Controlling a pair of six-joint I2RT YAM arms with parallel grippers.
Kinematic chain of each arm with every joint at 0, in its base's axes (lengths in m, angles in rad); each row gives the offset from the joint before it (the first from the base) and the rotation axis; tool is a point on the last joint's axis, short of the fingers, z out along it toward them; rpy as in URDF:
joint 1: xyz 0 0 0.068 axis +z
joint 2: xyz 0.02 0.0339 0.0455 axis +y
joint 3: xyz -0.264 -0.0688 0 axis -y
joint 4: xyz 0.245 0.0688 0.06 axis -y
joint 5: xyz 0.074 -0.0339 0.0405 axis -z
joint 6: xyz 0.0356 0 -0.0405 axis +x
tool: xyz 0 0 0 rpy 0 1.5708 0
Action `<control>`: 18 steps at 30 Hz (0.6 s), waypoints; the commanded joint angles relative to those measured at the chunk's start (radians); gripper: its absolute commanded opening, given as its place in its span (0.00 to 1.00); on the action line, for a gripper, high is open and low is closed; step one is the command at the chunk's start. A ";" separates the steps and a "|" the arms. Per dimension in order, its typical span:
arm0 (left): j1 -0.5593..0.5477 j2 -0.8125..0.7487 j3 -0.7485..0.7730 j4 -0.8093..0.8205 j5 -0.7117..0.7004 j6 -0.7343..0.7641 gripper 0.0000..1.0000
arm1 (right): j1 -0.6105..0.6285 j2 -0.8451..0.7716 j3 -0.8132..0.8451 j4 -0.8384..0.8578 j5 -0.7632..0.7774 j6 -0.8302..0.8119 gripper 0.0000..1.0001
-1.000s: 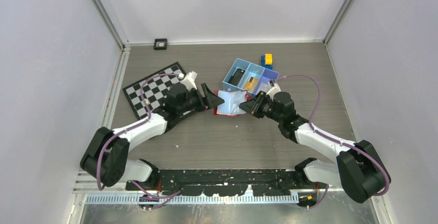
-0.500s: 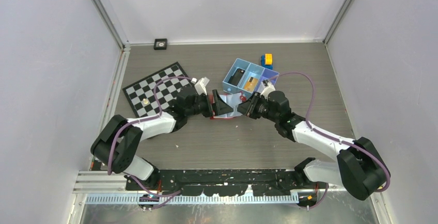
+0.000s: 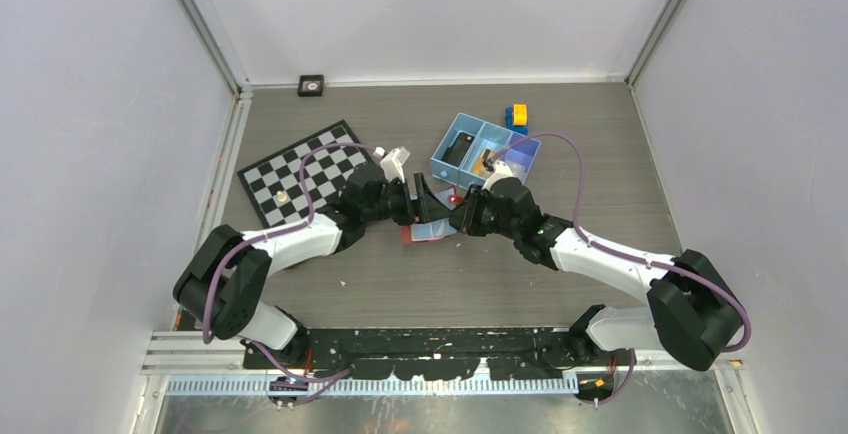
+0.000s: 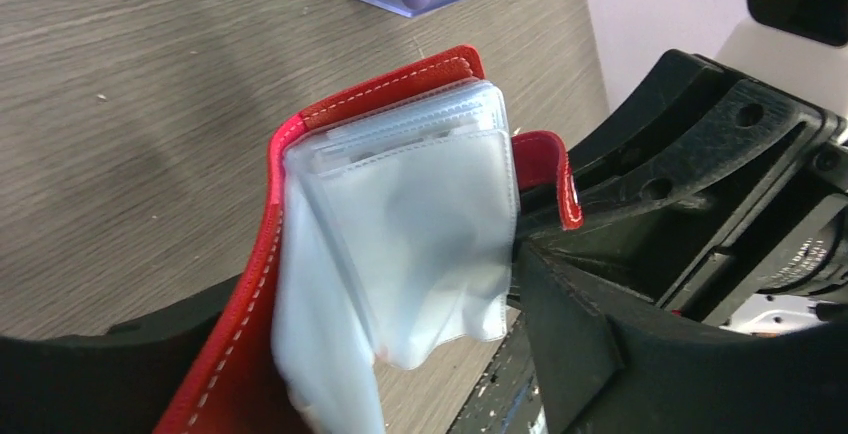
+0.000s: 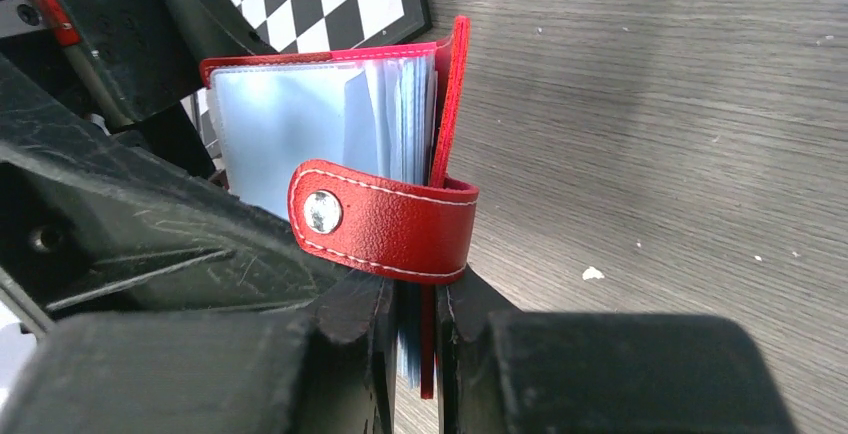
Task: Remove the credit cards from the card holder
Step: Remove the credit card from the card holder.
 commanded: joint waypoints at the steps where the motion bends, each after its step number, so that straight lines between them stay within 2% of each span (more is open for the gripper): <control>1: -0.003 -0.015 0.059 -0.092 -0.083 0.048 0.69 | 0.012 -0.033 0.039 0.022 0.041 -0.033 0.03; 6: 0.009 0.001 0.094 -0.212 -0.147 0.056 0.73 | 0.013 -0.061 0.030 0.023 0.052 -0.036 0.03; 9: 0.049 0.000 0.083 -0.223 -0.144 0.032 0.72 | 0.014 -0.084 0.024 0.010 0.080 -0.035 0.02; 13: 0.077 -0.061 0.025 -0.167 -0.158 0.007 0.73 | 0.012 -0.106 0.020 -0.021 0.168 -0.023 0.01; 15: 0.078 -0.091 -0.015 -0.102 -0.146 -0.007 0.77 | 0.010 -0.108 0.019 -0.030 0.184 -0.018 0.01; 18: 0.080 -0.104 -0.037 -0.054 -0.129 -0.021 0.78 | 0.009 -0.112 0.015 -0.029 0.188 -0.012 0.00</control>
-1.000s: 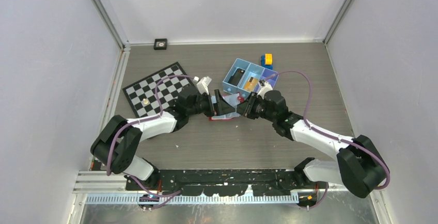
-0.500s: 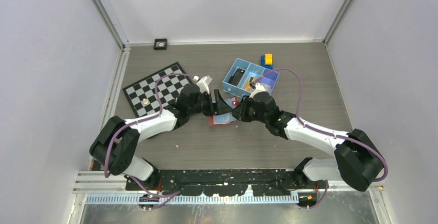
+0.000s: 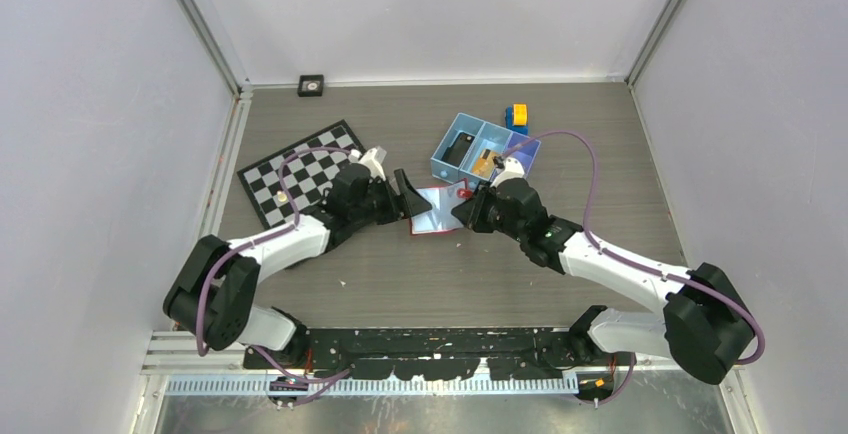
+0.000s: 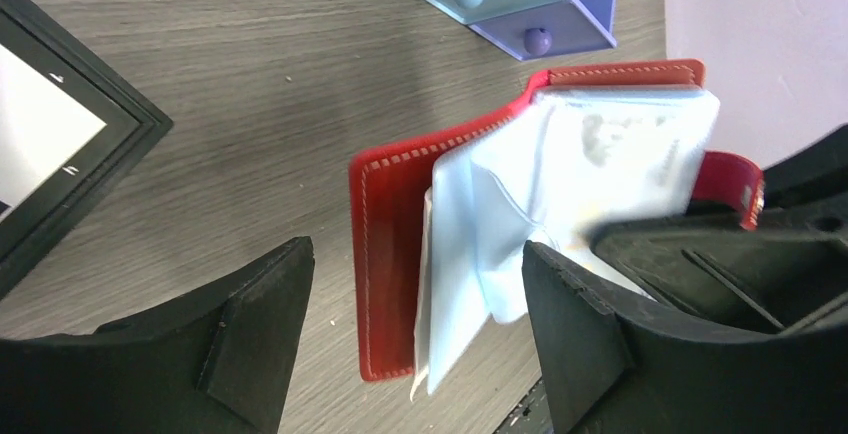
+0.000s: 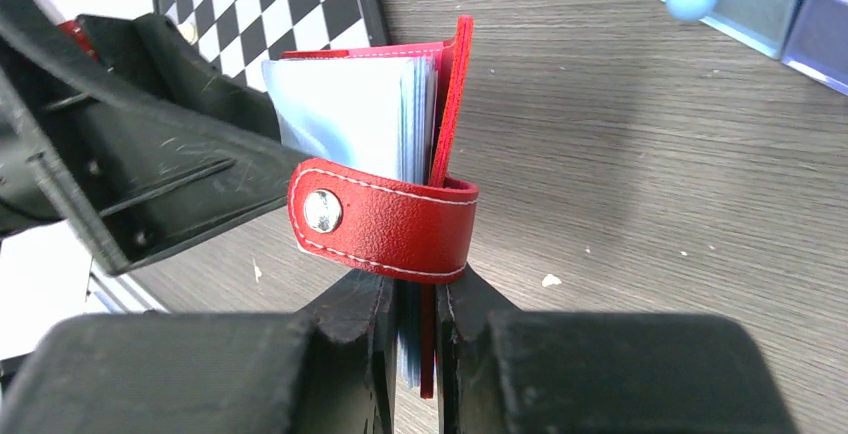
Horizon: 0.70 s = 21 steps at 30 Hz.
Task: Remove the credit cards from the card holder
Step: Remove the credit card from the card holder.
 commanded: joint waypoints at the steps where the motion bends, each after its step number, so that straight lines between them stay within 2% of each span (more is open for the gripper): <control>1: 0.003 -0.055 -0.029 0.105 0.010 -0.030 0.78 | 0.000 -0.037 0.014 0.022 0.066 0.011 0.01; 3: 0.020 -0.056 -0.042 0.112 0.014 -0.046 0.75 | -0.005 -0.047 0.006 0.028 0.064 0.016 0.00; 6: 0.070 -0.081 -0.090 0.119 -0.010 -0.107 0.76 | -0.012 -0.067 -0.004 0.026 0.074 0.024 0.00; 9: 0.129 -0.136 -0.169 0.213 -0.013 -0.152 0.77 | -0.019 -0.077 -0.010 0.030 0.075 0.030 0.01; 13: 0.130 -0.196 -0.195 0.271 0.009 -0.136 0.88 | -0.021 -0.071 -0.009 0.035 0.059 0.030 0.00; 16: 0.118 -0.167 -0.199 0.384 0.081 -0.156 0.98 | -0.023 -0.063 -0.007 0.049 0.034 0.027 0.00; 21: 0.086 -0.055 -0.149 0.452 0.166 -0.175 1.00 | -0.023 -0.055 -0.010 0.070 -0.002 0.025 0.01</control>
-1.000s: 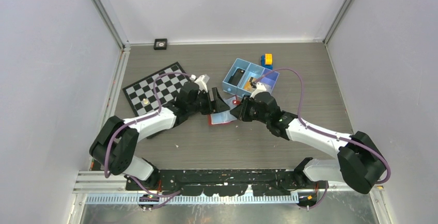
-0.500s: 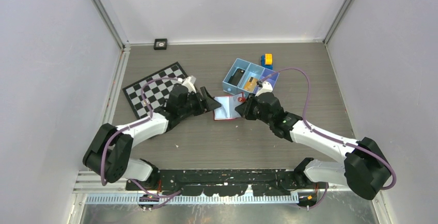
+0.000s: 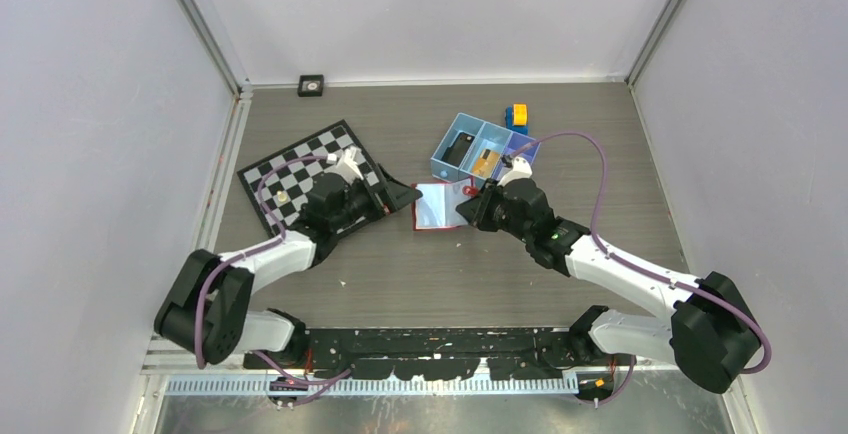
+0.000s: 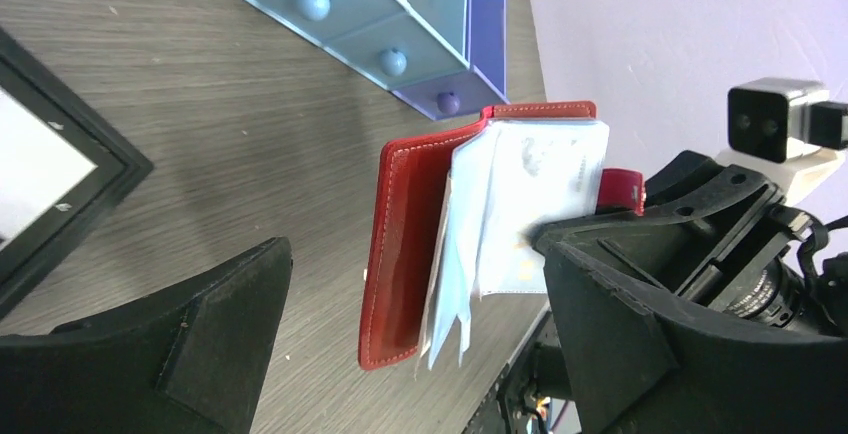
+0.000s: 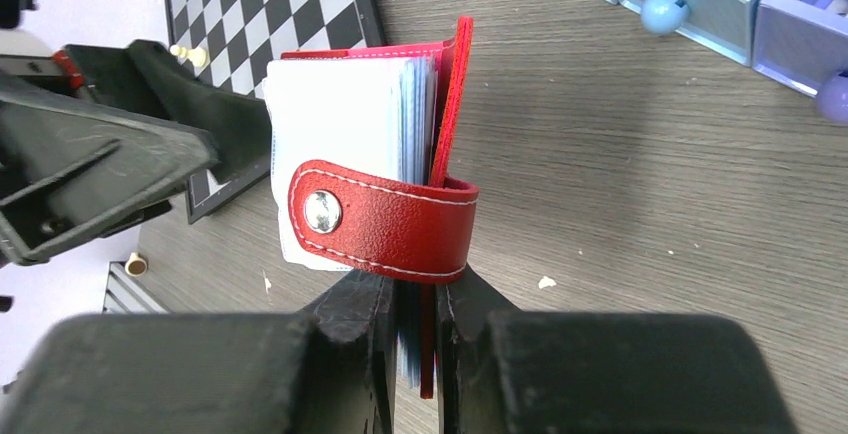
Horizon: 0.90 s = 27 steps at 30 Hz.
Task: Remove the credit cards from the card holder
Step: Remove the credit card from the card holder.
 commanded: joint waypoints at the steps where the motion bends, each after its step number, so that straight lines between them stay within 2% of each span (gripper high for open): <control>1: -0.027 0.082 0.054 0.130 0.092 -0.020 1.00 | -0.002 -0.006 0.007 0.095 -0.030 0.005 0.01; 7: -0.047 0.135 0.089 0.124 0.131 -0.017 1.00 | -0.002 0.001 0.001 0.125 -0.088 0.011 0.01; 9: -0.055 0.155 0.103 0.136 0.154 -0.016 0.95 | -0.003 0.002 0.000 0.131 -0.095 0.014 0.01; 12: -0.069 0.187 0.121 0.178 0.203 -0.015 0.73 | -0.003 0.005 -0.003 0.150 -0.119 0.019 0.01; 18: -0.073 0.202 0.119 0.206 0.202 -0.016 0.08 | -0.039 0.016 -0.022 0.199 -0.181 0.055 0.01; 19: -0.071 0.196 0.115 0.203 0.199 -0.015 0.01 | -0.050 0.019 -0.029 0.212 -0.194 0.069 0.02; 21: -0.064 0.184 0.105 0.202 0.185 -0.016 0.00 | -0.075 0.021 -0.041 0.232 -0.215 0.089 0.09; 24: -0.051 0.152 0.079 0.199 0.158 -0.016 0.00 | -0.110 0.018 -0.064 0.254 -0.235 0.117 0.25; 27: -0.043 0.126 0.066 0.192 0.142 -0.014 0.00 | -0.142 0.003 -0.082 0.265 -0.240 0.134 0.31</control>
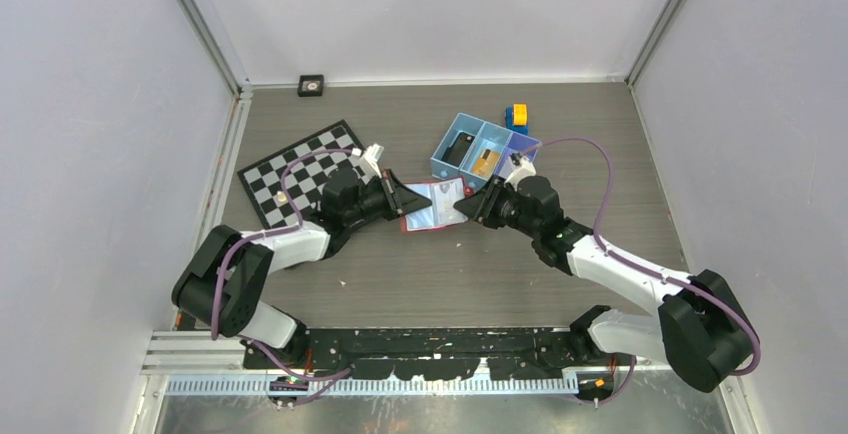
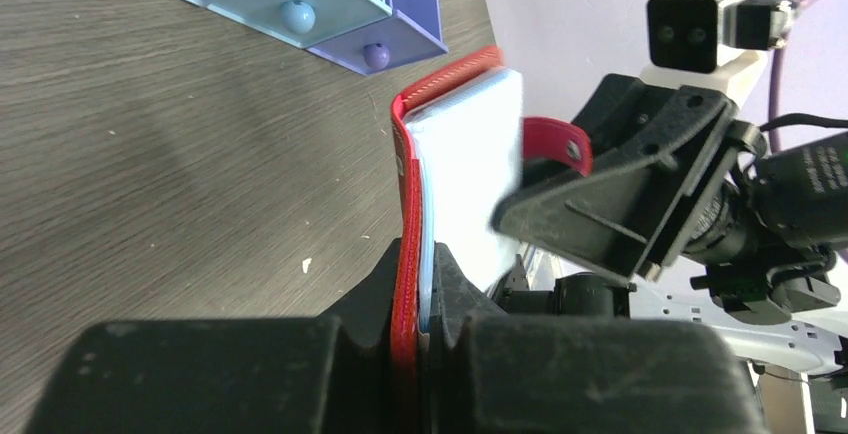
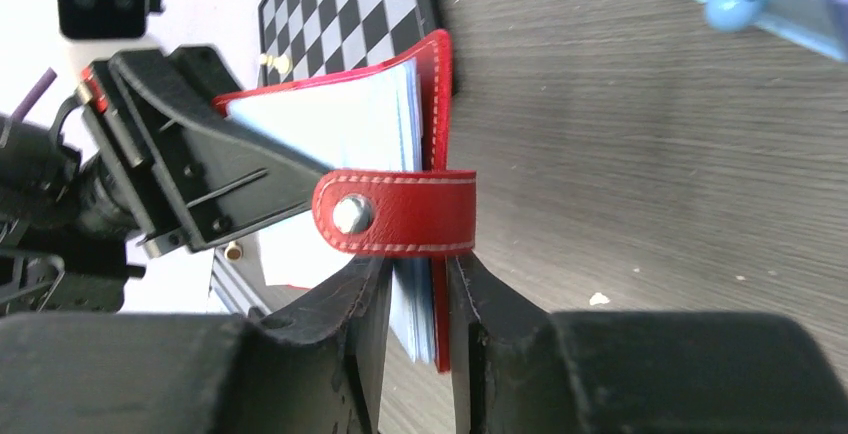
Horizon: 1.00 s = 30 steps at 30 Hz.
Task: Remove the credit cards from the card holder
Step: Remove the credit card from the card holder.
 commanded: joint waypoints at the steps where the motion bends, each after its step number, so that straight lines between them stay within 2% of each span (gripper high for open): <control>1: 0.020 -0.064 -0.017 0.045 -0.032 0.008 0.00 | -0.046 -0.028 -0.023 0.087 -0.013 0.043 0.32; 6: 0.021 -0.056 -0.016 0.054 -0.024 0.002 0.00 | -0.049 -0.054 -0.032 0.088 -0.008 0.040 0.32; 16: 0.020 -0.016 -0.004 0.128 0.034 -0.030 0.00 | -0.048 0.012 -0.008 0.121 -0.084 0.040 0.19; 22: 0.010 -0.002 0.011 0.136 0.059 -0.033 0.00 | -0.034 0.036 0.014 0.087 -0.076 0.021 0.19; 30: -0.002 0.008 0.023 0.137 0.067 -0.031 0.00 | -0.012 0.074 0.042 0.062 -0.070 0.004 0.26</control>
